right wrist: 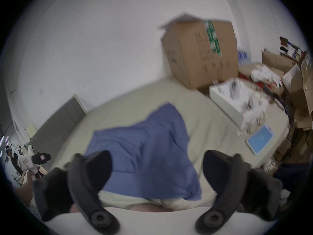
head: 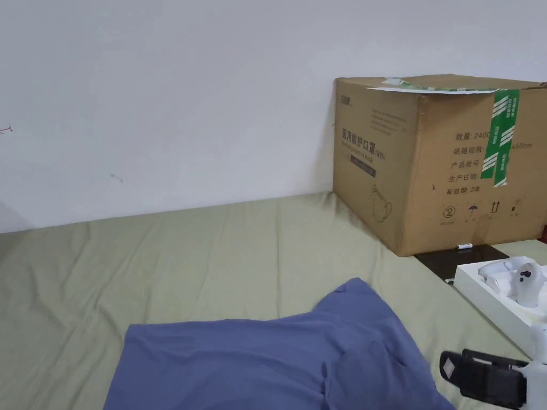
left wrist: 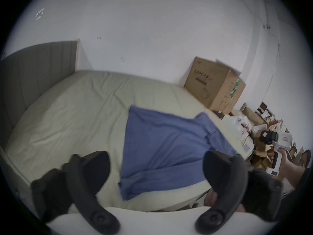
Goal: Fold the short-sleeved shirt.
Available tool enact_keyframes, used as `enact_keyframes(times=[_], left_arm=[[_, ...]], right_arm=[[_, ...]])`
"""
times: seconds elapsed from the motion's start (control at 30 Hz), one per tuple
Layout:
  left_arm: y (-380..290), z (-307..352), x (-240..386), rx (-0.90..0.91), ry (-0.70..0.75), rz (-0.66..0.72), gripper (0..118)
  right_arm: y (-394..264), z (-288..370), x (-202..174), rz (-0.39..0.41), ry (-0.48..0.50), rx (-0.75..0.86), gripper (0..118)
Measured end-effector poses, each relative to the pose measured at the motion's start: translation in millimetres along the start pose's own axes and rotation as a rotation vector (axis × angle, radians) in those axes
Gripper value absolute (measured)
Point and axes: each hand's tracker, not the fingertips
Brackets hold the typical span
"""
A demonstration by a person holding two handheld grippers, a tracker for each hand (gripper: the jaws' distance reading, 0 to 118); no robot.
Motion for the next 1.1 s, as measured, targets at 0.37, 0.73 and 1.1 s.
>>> enact_keyframes(times=[0.37, 0.73, 1.1], left_arm=[[10.8, -35.1, 8.6, -0.41, 0.137, -0.038, 0], [-48.8, -98.6, -57.2, -0.487, 0.211, -0.043, 110], [-43.5, -92.7, -40.7, -0.488, 0.125, -0.277, 2]], right_arm=[[2.6, -10.3, -45.3, 0.041, 0.048, -0.017, 0], [-27.7, -31.9, -56.4, 0.074, 0.039, -0.16, 0], [-20.2, -37.1, -30.7, 0.008, -0.002, -0.189, 0]])
